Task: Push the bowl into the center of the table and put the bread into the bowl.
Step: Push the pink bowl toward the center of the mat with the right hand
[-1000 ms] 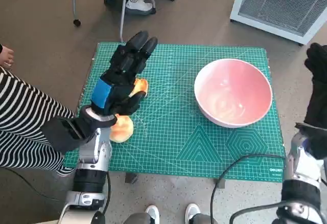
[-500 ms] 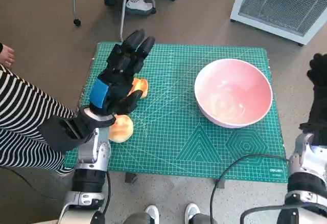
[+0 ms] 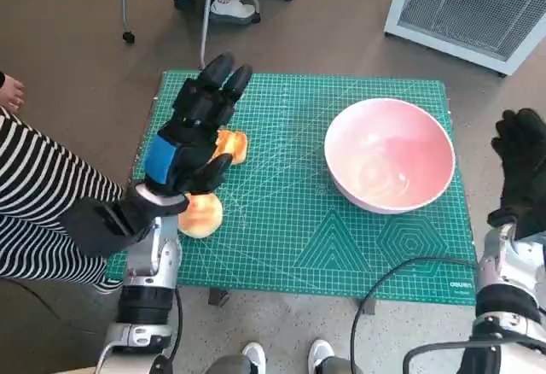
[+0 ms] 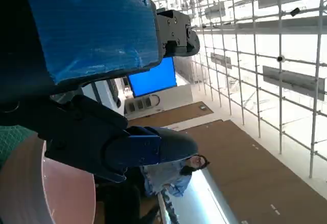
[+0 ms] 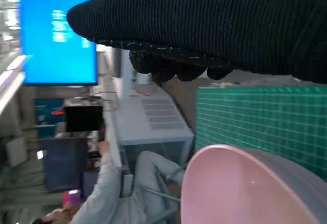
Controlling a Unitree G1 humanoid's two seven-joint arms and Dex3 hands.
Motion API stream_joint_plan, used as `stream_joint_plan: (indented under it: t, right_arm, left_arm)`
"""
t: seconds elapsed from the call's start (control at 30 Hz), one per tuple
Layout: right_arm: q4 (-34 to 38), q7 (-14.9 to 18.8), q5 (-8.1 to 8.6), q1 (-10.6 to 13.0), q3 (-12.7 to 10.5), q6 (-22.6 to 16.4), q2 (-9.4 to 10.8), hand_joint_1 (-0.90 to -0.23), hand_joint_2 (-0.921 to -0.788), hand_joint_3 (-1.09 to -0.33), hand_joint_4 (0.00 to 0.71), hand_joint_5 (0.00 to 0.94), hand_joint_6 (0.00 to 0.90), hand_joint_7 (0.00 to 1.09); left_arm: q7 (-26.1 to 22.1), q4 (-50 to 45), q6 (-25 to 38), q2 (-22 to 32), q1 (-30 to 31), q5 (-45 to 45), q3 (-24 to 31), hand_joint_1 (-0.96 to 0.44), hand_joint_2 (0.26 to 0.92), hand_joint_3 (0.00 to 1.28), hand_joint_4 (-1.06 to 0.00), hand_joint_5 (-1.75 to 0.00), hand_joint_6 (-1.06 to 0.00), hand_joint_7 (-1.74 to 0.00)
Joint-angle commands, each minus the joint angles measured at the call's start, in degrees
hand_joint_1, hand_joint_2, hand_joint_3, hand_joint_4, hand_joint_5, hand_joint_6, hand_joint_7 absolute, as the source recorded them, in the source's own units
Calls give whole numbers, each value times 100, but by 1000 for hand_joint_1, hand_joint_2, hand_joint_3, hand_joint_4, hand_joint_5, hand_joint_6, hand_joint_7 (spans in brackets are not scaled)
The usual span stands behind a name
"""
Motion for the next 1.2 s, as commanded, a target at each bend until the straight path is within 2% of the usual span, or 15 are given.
stream_joint_plan:
  t: [0.03, 0.17, 0.33, 0.63, 0.9, 1.03, 1.2]
  right_arm:
    - [186, 121, 147, -38, -92, 283, 120, -611, -921, -949, 66, 0, 26, 371]
    - [282, 220, 212, -105, -166, 469, 222, -618, -921, -955, 56, 0, 23, 360]
    - [359, 242, 267, -233, -216, 678, 373, -672, -921, -915, 53, 1, 27, 344]
    - [418, 199, 246, -480, -245, 918, 674, -690, -921, -856, 60, 5, 63, 320]
    - [421, 183, 216, -509, -252, 946, 705, -688, -921, -843, 66, 6, 81, 303]
    - [468, 130, 113, -702, -130, 1156, 943, -683, -921, -832, 96, 6, 120, 267]
    - [480, 150, 172, -808, -178, 1280, 1122, -682, -921, -836, 128, 13, 134, 244]
  left_arm:
    - [43, -184, 11, 68, 164, -8, 52, -627, 921, 426, -42, -136, 1, -336]
    - [96, -256, -7, 112, 257, 27, 89, -629, 921, 420, -50, -131, 1, -342]
    - [139, -319, -15, 180, 350, 30, 135, -636, 921, 407, -64, -114, 1, -355]
    - [251, -403, -22, 228, 484, 69, 159, -641, 921, 388, -82, -93, 1, -379]
    - [293, -451, 0, 233, 514, 82, 147, -643, 921, 383, -91, -81, 1, -388]
    - [353, -550, 20, 238, 622, 91, 161, -644, 921, 377, -98, -75, 1, -393]
    - [391, -602, 48, 277, 676, 84, 179, -650, 921, 367, -114, -68, -1, -405]
